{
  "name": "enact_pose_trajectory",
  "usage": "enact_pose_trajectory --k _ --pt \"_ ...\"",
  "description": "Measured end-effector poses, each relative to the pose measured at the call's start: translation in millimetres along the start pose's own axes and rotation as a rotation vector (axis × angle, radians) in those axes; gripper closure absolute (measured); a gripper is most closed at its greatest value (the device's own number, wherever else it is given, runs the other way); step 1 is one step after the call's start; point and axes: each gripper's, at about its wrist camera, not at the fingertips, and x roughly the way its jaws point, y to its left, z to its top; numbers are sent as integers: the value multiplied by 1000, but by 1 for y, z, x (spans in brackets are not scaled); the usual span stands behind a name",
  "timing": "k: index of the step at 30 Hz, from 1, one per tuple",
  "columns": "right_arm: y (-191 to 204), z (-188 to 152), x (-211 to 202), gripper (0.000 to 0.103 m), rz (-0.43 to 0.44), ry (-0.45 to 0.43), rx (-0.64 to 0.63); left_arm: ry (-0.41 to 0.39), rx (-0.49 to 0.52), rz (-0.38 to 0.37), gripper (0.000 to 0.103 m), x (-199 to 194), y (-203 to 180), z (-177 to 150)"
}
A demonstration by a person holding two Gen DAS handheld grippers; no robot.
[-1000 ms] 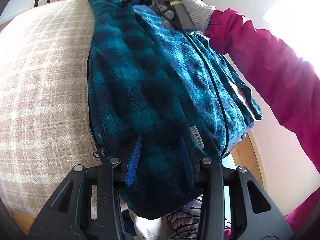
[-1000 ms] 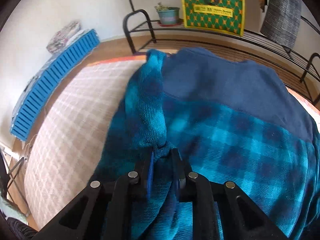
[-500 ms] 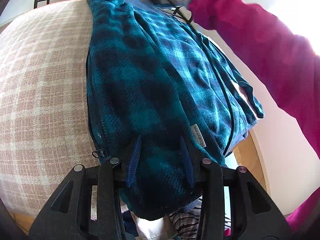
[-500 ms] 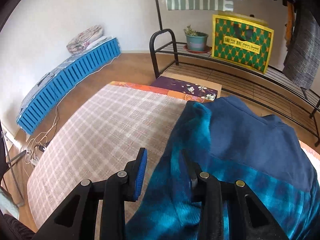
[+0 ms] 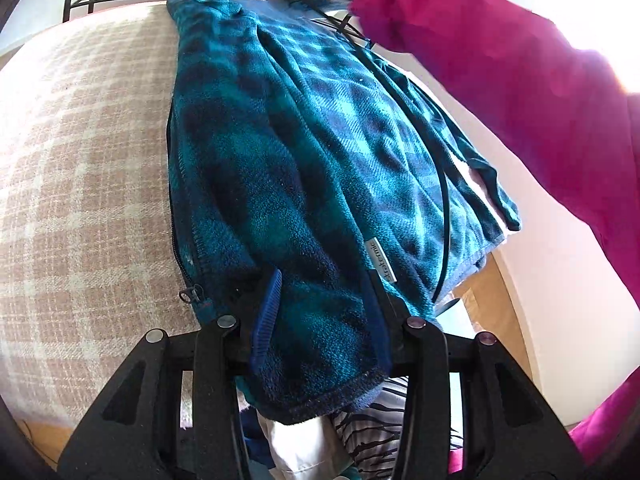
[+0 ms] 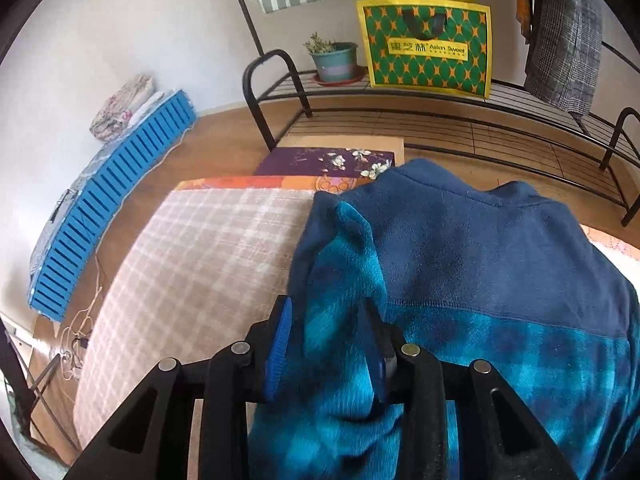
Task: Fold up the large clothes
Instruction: 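Open the right tool while the left tool releases the shirt and withdraws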
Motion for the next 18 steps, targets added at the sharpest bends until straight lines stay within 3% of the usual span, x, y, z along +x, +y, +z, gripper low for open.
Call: enact_pose_trajectory --k 5,11,15,18 --pt "14 -27 -97 64 67 -77 -17 -63 -31 1 62 -39 6 -4" --pt "25 -105 -189 61 122 -90 -16 -119 -176 27 61 -79 33 -16" --pt "32 -179 -212 61 141 -32 -1 -110 -274 15 61 -80 52 -22" --pt "40 -245 -204 61 177 75 39 -87 -334 -15 61 -68 60 -29"
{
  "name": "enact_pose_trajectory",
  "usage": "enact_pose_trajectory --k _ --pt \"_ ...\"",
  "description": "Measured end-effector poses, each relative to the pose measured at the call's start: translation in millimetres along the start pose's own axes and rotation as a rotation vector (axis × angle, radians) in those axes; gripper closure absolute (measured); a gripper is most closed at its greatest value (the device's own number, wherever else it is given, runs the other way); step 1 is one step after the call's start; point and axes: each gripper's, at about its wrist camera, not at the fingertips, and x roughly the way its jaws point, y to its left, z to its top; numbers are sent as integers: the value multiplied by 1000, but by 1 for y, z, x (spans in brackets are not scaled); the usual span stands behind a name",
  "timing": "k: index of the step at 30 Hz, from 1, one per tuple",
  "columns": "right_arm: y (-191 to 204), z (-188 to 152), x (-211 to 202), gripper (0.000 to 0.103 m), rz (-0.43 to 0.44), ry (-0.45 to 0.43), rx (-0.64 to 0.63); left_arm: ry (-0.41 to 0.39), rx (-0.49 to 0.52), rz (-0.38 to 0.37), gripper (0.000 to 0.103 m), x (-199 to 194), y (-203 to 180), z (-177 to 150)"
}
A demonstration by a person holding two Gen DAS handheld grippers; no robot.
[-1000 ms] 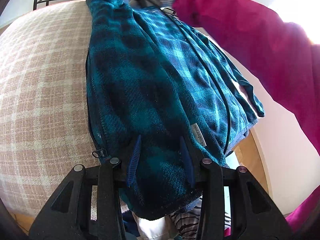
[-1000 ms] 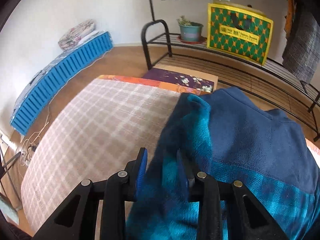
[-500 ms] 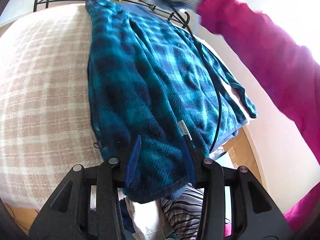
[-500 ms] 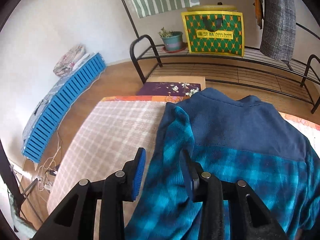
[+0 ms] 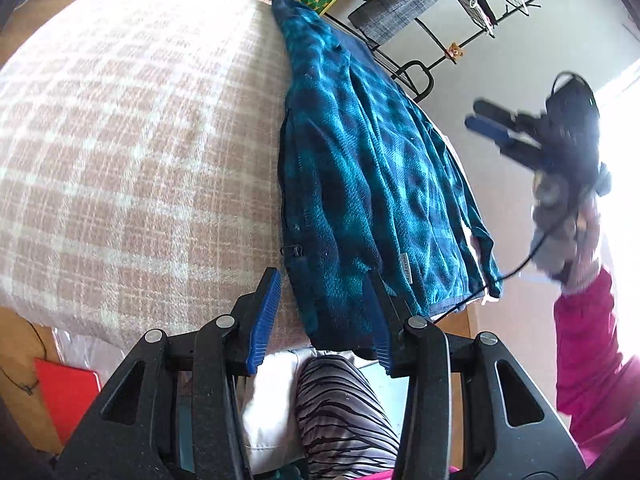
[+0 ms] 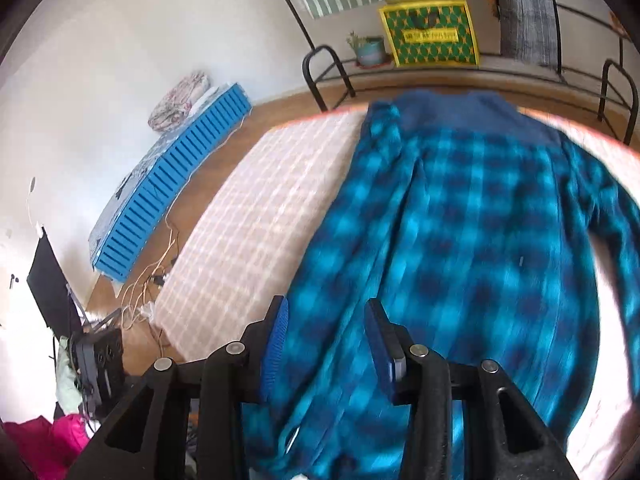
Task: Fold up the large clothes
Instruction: 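Open the right tool while the left tool releases the shirt and withdraws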
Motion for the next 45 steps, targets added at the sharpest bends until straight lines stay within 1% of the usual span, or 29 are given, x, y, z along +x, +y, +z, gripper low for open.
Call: enact_pose_trajectory --k 3,5,7,8,9,10,11,12,14,16,18,20,23,25,26,27,29,31,34,36,38,40,43,45 --pt "-2 -57 25 61 18 94 50 38 -21 -4 61 17 3 -9" --pt "-6 -85 45 61 39 144 98 66 -39 -9 61 28 4 -14" --pt "-8 -105 64 61 73 183 144 85 -48 -18 61 37 1 -19" --pt "-7 -111 72 66 86 195 152 84 -44 -14 62 39 -2 -22" --pt "-5 -115 78 83 96 200 148 81 -34 -4 68 40 -5 -22" --pt "-1 -118 80 88 102 199 140 73 -23 6 72 40 -9 -24" --pt "2 -117 79 93 92 189 132 67 -12 16 74 38 -12 -25" --pt "5 -115 73 95 92 173 125 61 1 27 75 37 -17 -25" --pt "7 -110 55 96 93 125 110 45 39 50 76 29 -26 -27" --pt "5 -112 43 96 74 86 108 30 73 75 76 22 -33 -31" --pt "0 -121 50 96 63 104 127 15 100 111 76 10 -33 -37" --pt "0 -131 63 96 54 126 132 -9 105 135 76 1 -36 -41" --pt "1 -136 59 90 66 102 131 -73 122 140 76 -16 -46 -41" --pt "-1 -137 42 82 82 57 134 -138 158 125 76 -29 -58 -40" --pt "-1 -139 31 72 72 18 133 -163 178 118 76 -33 -66 -38" --pt "-2 -137 17 68 52 -29 131 -175 202 109 76 -34 -75 -36" --pt "-12 -139 -12 68 -6 -121 129 -172 245 87 75 -30 -91 -28" --pt "-27 -142 -39 67 -67 -187 148 -157 279 80 75 -23 -108 -23" --pt "-60 -152 -81 62 -148 -268 205 -114 296 65 75 1 -127 -14" --pt "-82 -159 -108 55 -208 -295 236 -83 305 52 75 20 -136 -12" --pt "-106 -166 -134 51 -274 -318 272 -53 311 51 75 34 -143 -13" --pt "-135 -175 -159 50 -341 -329 306 -26 313 32 75 46 -151 -13" --pt "-179 -192 -196 42 -464 -329 351 -6 337 29 75 54 -158 -17" --pt "-211 -204 -217 42 -504 -338 403 -1 340 32 75 56 -161 -19"
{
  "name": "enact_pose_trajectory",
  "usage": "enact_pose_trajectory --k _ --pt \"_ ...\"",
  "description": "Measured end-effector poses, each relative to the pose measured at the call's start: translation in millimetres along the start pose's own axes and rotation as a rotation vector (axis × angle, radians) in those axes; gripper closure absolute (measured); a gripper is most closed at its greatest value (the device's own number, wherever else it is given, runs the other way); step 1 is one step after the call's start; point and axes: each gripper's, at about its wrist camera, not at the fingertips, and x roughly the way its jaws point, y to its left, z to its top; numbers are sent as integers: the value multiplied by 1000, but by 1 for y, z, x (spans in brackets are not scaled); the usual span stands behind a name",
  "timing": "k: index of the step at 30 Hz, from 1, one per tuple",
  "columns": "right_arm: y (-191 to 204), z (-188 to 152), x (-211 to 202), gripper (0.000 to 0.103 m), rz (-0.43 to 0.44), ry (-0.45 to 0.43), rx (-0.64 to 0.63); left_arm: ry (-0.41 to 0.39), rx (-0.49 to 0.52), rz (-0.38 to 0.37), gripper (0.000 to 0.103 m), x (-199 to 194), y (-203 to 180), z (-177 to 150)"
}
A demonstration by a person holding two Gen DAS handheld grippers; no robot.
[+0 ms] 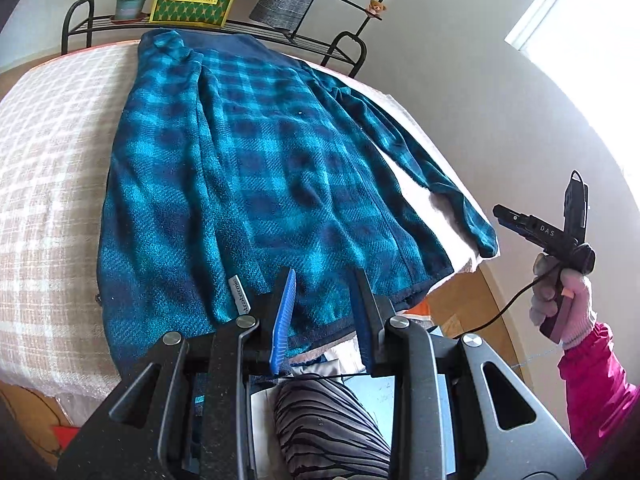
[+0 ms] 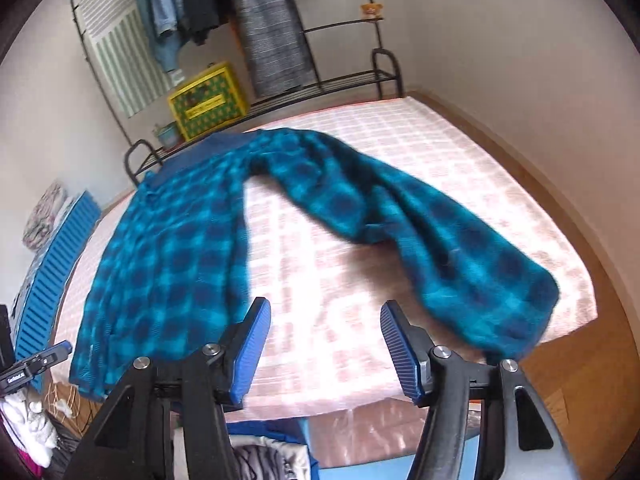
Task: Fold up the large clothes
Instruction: 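Open the right tool while the left tool releases the shirt and withdraws, then grasp the plaid shirt's sleeve cuff with the right tool and lift it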
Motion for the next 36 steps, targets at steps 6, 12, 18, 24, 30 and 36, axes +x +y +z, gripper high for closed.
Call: enact_pose_trajectory --k 6,12,18,24,30,36 --pt "-96 18 -2 43 -131 -10 139 -4 -19 -4 75 1 0 7" --pt "-154 17 19 43 -227 26 235 17 -12 -1 75 5 -5 11" --pt "-182 11 44 43 -232 63 285 49 1 -2 75 14 -10 12" --pt "-183 6 61 77 -158 93 303 63 23 2 75 17 -15 13" --pt "-172 30 32 93 -91 14 333 56 18 0 75 16 -14 16" --pt "-126 69 -47 94 17 -188 314 51 35 -21 75 14 -18 14"
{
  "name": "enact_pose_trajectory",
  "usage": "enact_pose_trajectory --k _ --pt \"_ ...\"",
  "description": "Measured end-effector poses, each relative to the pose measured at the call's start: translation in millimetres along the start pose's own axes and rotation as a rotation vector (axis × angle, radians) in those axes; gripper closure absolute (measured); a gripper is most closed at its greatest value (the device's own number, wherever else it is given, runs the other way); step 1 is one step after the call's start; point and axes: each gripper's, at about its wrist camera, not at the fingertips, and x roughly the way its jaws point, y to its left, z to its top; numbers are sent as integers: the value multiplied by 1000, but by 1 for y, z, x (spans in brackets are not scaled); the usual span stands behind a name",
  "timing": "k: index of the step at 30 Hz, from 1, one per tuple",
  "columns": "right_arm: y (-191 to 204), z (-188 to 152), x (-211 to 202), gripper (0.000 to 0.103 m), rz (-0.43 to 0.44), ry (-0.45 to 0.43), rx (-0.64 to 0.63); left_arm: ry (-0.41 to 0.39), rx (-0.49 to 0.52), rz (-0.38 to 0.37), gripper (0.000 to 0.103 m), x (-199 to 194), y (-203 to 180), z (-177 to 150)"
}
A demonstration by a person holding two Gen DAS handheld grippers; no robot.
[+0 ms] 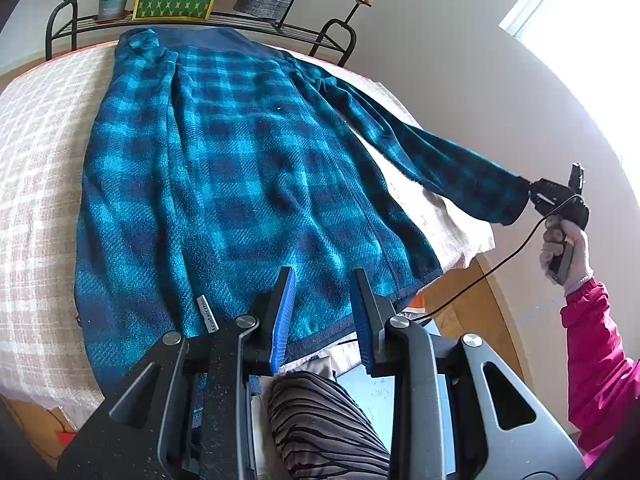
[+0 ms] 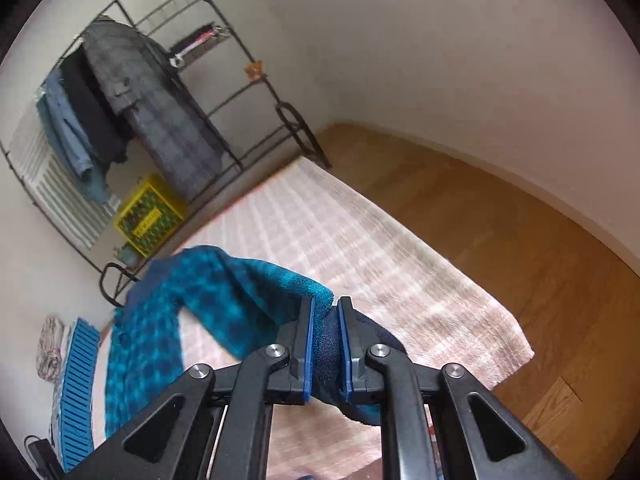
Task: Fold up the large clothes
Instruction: 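Grasp the plaid shirt's sleeve cuff with the right tool and lift it, then lay the held sleeve across the shirt body and open the right tool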
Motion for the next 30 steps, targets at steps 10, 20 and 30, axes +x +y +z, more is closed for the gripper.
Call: enact_pose_trajectory --k 10,20,30 --pt "185 -96 2 94 331 156 -331 -29 -51 -35 75 -6 8 6" --pt "259 -237 63 94 455 485 -551 -18 -177 -158 66 6 22 17" --pt "241 -225 57 68 472 554 -597 104 -207 -222 61 72 3 19"
